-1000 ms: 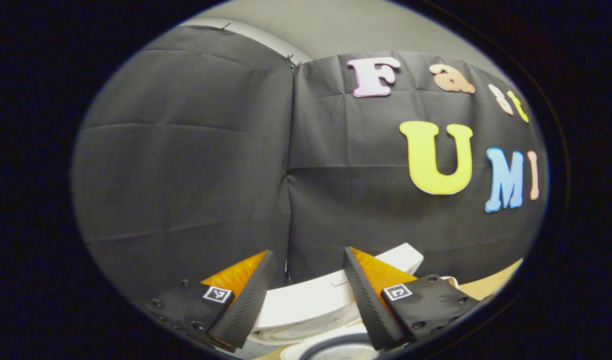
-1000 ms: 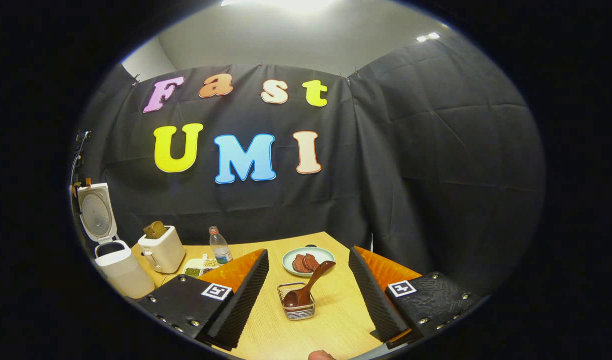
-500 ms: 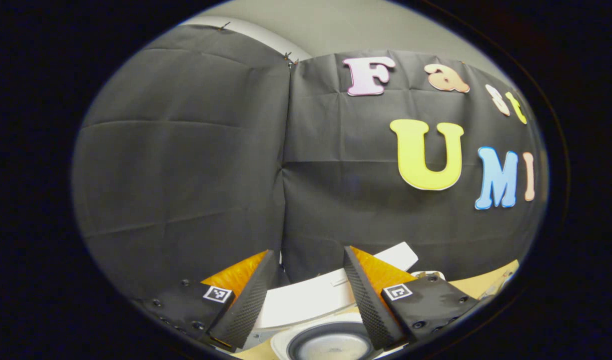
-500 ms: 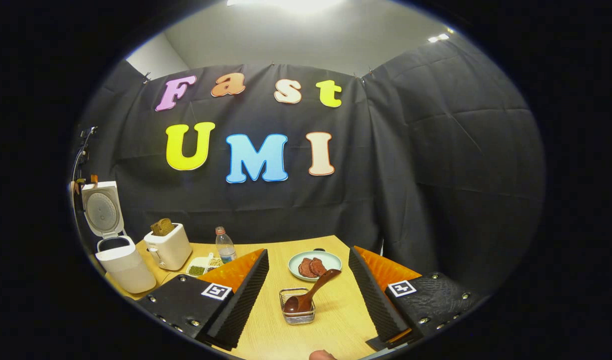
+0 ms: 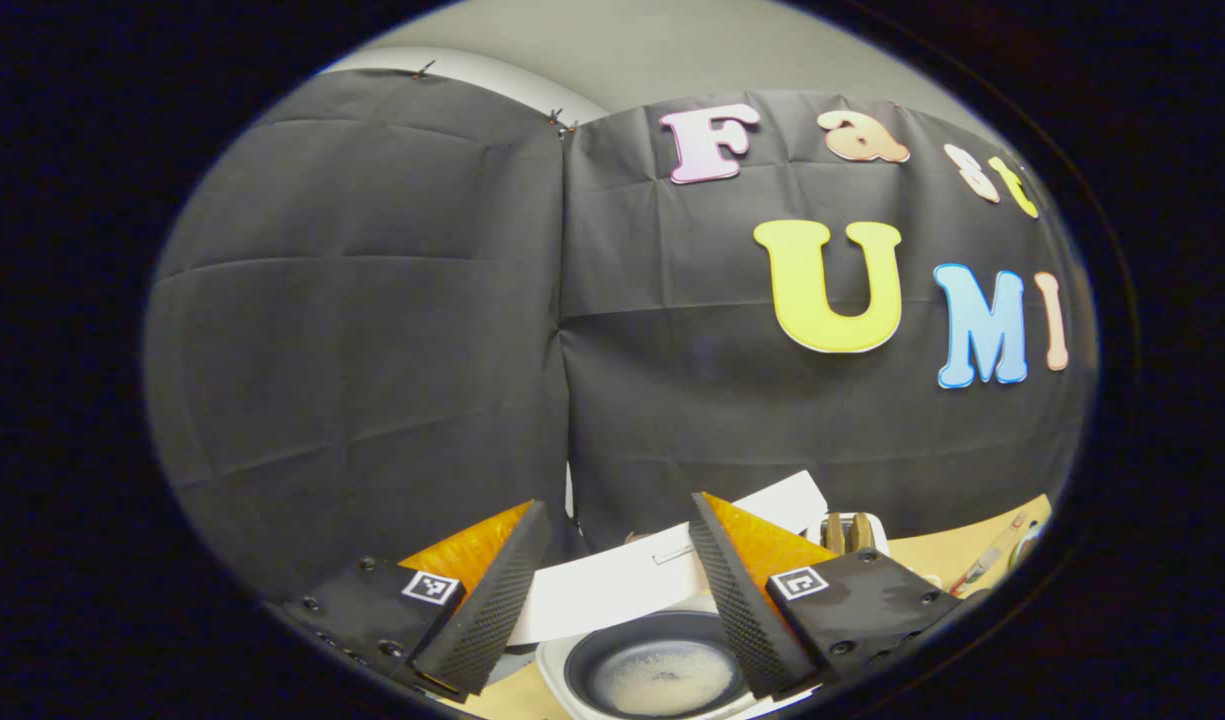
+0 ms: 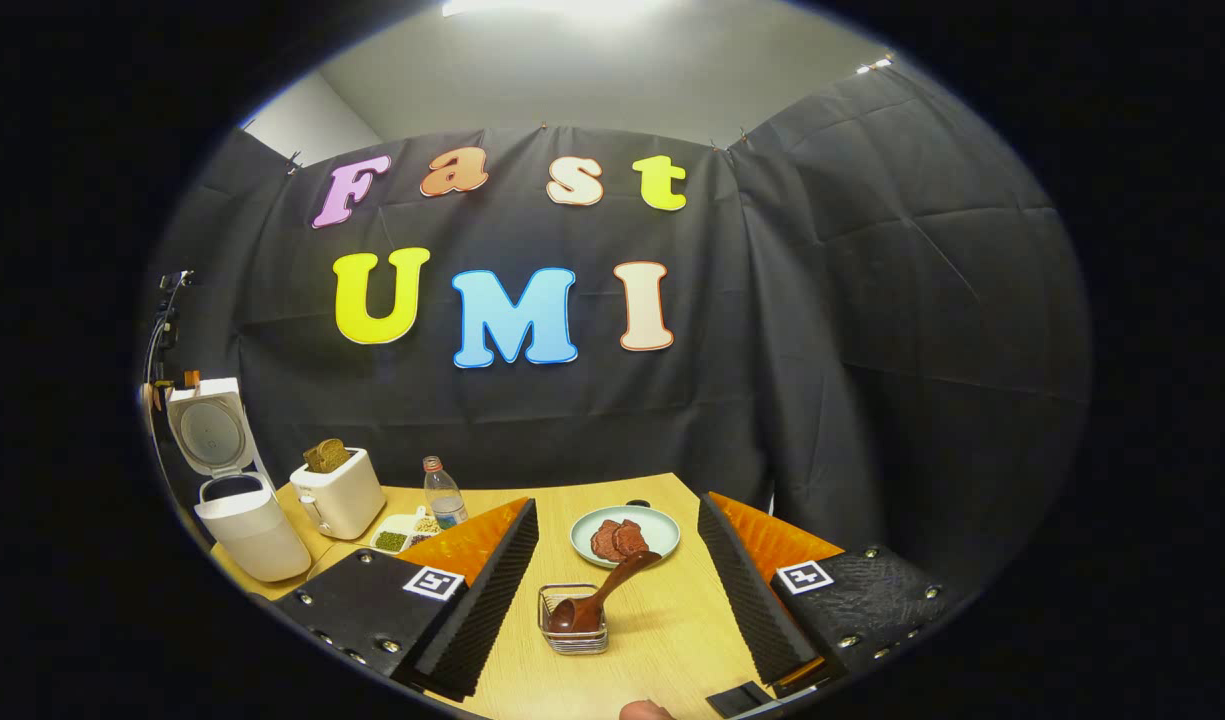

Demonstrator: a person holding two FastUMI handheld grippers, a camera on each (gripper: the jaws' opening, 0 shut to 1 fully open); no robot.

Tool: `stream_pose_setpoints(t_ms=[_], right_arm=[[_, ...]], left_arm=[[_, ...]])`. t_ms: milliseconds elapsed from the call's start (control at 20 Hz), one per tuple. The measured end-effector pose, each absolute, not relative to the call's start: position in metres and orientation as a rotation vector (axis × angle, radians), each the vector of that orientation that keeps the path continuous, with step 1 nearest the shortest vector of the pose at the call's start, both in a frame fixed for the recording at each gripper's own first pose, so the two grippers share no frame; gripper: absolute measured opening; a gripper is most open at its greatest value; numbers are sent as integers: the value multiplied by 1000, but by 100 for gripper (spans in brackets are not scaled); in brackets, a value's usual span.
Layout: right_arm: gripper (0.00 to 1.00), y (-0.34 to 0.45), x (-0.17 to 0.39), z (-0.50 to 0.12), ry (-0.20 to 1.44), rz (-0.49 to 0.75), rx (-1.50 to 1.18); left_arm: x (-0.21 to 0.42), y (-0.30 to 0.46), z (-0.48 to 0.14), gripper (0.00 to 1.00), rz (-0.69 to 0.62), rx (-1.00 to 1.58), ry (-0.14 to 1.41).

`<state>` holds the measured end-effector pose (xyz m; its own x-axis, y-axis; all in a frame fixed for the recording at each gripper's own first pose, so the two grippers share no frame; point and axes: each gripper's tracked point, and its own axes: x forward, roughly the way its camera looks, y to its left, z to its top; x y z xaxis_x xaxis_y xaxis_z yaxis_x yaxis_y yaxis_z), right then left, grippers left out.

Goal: Close the left gripper, press the button to open the rice cooker; take a wooden spoon from the chopstick holder with the right hand, scoop a spoonful of rice and pour it into the rice cooker, then put the wooden spoon back into the chopstick holder.

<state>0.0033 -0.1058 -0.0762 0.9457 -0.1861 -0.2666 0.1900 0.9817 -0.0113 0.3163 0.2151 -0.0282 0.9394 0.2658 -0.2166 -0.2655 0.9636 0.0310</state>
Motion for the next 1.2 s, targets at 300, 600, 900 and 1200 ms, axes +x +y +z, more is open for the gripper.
stream_pose_setpoints(t_ms=[300, 600, 900, 1200], right_arm=[[98, -120, 5, -77, 270, -176, 29], [98, -132, 5, -75, 263, -153, 0], [98, -143, 6, -84, 282, -143, 25], [98, -144, 9, -88, 290, -122, 27]], left_arm=[[294, 195, -43, 99, 265, -4, 255], [269, 174, -66, 98, 249, -6, 295], [248, 152, -96, 96, 239, -3, 347], [233, 137, -126, 100, 224, -17, 405]])
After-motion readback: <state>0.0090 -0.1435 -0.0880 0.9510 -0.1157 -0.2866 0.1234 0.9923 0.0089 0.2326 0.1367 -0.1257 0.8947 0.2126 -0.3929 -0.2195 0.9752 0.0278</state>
